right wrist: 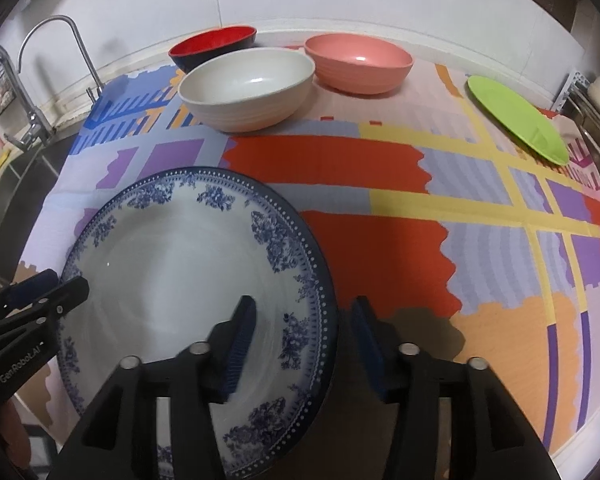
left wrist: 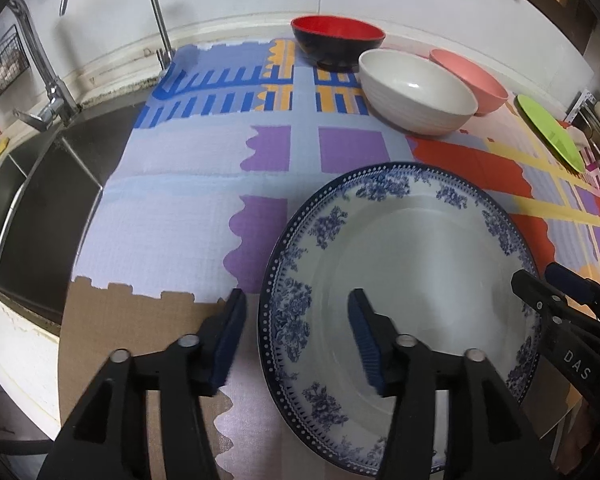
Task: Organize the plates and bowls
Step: 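Carry and lower the blue-and-white plates onto the mat with both grippers, then open both grippers to release the blue-and-white plates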
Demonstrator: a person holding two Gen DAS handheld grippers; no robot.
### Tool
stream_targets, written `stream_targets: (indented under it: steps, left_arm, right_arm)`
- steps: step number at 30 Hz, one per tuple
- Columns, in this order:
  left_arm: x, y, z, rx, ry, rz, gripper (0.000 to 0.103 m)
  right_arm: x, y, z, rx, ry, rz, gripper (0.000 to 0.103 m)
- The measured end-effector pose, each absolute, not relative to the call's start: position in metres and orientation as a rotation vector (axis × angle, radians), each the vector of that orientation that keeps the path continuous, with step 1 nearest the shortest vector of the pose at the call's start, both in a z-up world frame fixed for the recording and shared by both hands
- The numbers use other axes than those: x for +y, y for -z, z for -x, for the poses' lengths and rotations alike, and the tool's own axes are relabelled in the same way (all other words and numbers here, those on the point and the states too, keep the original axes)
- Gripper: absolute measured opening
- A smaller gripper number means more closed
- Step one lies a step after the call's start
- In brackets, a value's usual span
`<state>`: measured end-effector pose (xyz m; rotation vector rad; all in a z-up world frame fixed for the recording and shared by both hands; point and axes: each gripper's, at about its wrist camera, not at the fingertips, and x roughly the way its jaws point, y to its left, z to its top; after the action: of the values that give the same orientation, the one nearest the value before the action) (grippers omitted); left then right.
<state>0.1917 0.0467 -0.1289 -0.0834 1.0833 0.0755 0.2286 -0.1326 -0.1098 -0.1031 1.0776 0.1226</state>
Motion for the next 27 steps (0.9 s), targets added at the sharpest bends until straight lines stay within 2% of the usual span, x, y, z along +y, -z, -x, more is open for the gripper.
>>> stream_targets:
  steps: [15,23,27]
  left_arm:
    - [0.002,0.075,-0.196,0.908,-0.004,-0.026,0.077]
    - [-0.035,0.049,-0.207,0.832,0.039,-0.045,0.085]
    - [-0.058,0.039,-0.217,0.804,0.066,-0.058,0.088]
  right_arm:
    - [-0.169,0.075,-0.222,0.989,-0.086,0.05,0.052]
    - [-0.206,0.049,-0.225,0.929,-0.048,0.029,0.052]
    - [-0.225,0.039,-0.229,0.903,-0.028,0.02,0.061]
